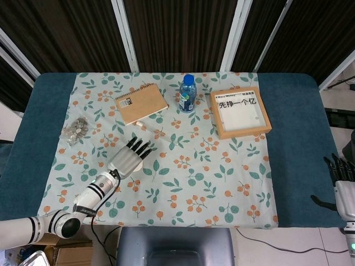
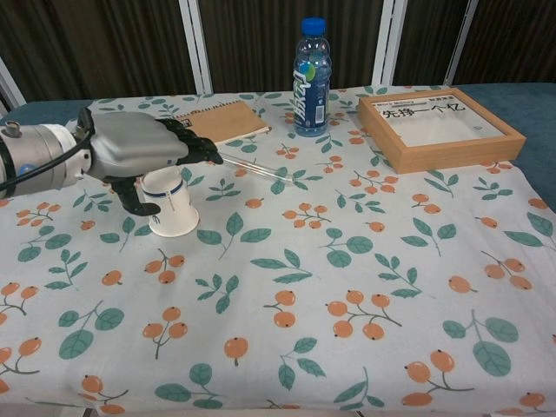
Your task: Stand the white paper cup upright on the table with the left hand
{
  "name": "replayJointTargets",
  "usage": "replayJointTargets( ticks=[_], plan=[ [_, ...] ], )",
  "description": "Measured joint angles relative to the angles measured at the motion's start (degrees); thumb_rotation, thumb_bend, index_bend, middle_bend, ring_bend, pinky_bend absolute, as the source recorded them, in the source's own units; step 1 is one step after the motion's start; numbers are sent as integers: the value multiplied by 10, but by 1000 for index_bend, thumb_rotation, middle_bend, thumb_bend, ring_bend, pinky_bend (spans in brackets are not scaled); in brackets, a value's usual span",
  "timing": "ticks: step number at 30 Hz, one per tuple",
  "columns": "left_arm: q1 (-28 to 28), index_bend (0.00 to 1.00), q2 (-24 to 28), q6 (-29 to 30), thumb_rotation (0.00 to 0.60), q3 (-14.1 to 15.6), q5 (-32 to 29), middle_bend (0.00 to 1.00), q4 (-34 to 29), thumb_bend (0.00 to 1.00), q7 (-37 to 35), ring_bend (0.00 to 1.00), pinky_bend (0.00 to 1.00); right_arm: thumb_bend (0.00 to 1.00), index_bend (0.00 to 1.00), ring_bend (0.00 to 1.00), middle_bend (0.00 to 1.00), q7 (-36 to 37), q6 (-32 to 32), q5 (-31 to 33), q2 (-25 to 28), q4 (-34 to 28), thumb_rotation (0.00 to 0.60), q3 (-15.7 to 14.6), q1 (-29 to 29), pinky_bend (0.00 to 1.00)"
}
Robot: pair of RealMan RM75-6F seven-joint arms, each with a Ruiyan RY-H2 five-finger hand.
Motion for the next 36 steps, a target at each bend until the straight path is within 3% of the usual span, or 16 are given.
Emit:
replayJointTargets(
  ticks=[9, 23, 36],
  plan=[
    [-18, 18, -12, 21, 600, 28, -34, 75, 20, 389, 15, 0, 0, 51, 0, 0, 0, -3, -3, 0, -1, -1, 600, 2, 2, 0],
    [-32, 286, -17, 42, 600, 54, -49, 226, 26, 480, -2, 0, 0, 51, 0, 0, 0, -4, -23, 13, -3, 0, 600, 4, 9, 0],
    [-32, 391, -24, 60, 600, 60, -40, 321, 35, 534, -33, 9, 0, 52, 0, 0, 0, -5, -29, 17, -3, 1, 600, 5, 12, 0]
  ],
)
